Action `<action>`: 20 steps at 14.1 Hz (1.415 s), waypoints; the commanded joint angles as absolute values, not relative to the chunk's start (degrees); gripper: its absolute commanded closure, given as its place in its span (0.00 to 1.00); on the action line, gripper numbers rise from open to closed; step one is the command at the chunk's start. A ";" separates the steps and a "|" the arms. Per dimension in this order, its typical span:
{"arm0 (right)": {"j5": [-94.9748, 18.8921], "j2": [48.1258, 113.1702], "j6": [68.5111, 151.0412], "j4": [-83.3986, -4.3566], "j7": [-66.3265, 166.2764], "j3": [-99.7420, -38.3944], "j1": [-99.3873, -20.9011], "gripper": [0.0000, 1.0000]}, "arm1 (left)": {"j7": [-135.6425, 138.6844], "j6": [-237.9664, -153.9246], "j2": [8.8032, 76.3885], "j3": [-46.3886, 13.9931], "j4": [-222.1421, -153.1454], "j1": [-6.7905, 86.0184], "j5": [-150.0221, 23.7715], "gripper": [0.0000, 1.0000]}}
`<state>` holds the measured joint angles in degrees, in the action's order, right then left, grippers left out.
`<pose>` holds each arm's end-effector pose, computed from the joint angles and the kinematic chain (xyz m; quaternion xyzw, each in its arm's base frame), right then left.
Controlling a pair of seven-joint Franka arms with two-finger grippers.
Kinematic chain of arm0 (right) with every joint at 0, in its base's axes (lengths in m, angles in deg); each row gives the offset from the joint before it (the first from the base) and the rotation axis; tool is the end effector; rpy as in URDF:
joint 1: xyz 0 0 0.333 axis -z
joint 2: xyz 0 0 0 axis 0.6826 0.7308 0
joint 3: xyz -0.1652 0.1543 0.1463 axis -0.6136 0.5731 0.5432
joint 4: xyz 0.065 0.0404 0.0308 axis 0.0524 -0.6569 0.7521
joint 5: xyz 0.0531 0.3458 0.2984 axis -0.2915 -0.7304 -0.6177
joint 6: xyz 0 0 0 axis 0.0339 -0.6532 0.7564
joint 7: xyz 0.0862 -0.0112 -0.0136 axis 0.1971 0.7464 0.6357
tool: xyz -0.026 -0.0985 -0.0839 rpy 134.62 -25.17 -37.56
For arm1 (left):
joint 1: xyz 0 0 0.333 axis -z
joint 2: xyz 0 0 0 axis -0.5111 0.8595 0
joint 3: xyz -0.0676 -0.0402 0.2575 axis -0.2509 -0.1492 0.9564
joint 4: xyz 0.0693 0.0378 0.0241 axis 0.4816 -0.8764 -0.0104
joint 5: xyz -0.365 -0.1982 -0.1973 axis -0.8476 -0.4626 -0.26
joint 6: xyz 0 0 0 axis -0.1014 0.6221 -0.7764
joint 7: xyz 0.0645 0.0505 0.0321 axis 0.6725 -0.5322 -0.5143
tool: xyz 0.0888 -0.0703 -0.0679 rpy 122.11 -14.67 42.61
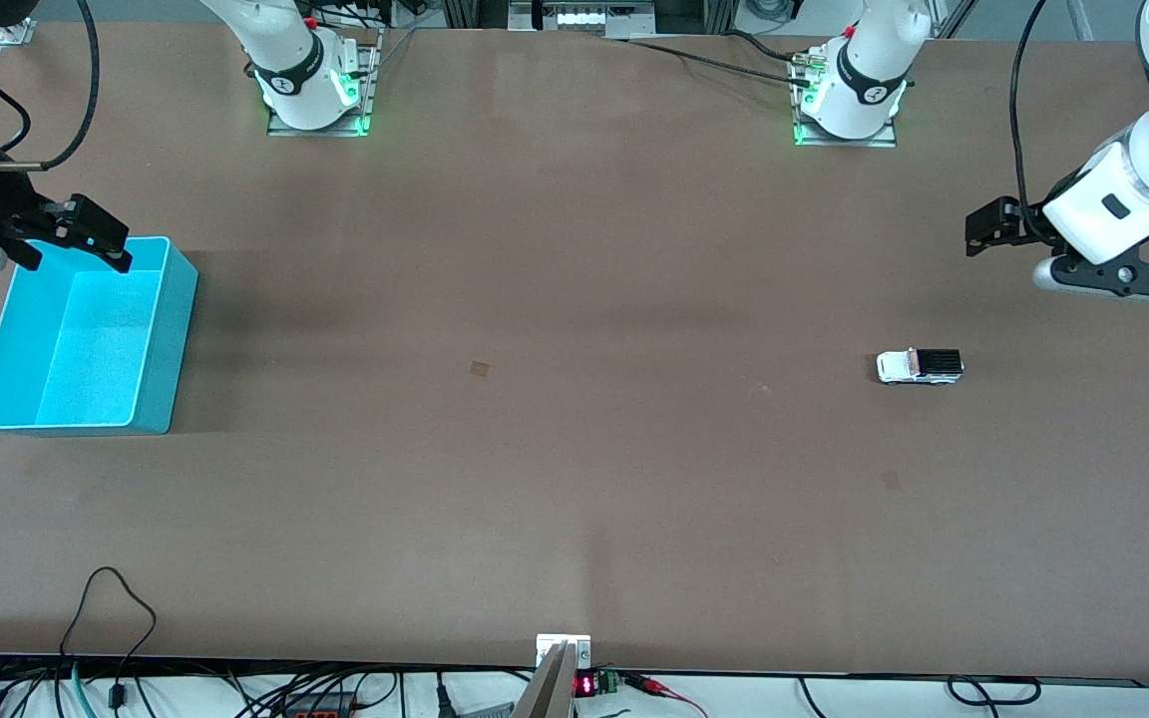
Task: Wind and store white jeep toy
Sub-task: 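Move the left gripper down over the white toy jeep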
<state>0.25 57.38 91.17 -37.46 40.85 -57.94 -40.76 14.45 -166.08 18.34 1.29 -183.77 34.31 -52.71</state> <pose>0.6359 0.0347 0.5383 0.9993 -0.0052 0.0367 0.0091 0.6102 -0.0427 0.4815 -0.9917 0.0942 0.0873 0.0106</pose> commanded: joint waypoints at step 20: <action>-1.20 57.18 90.66 -36.70 41.34 -57.73 -40.41 0.00 | 83.09 -206.20 26.45 1.16 -209.40 25.91 -45.78 0.00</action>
<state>-0.40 57.38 91.17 -37.42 40.85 -57.93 -40.77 76.98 -201.93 23.77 1.30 -208.71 27.28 -46.73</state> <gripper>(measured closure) 0.000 0.000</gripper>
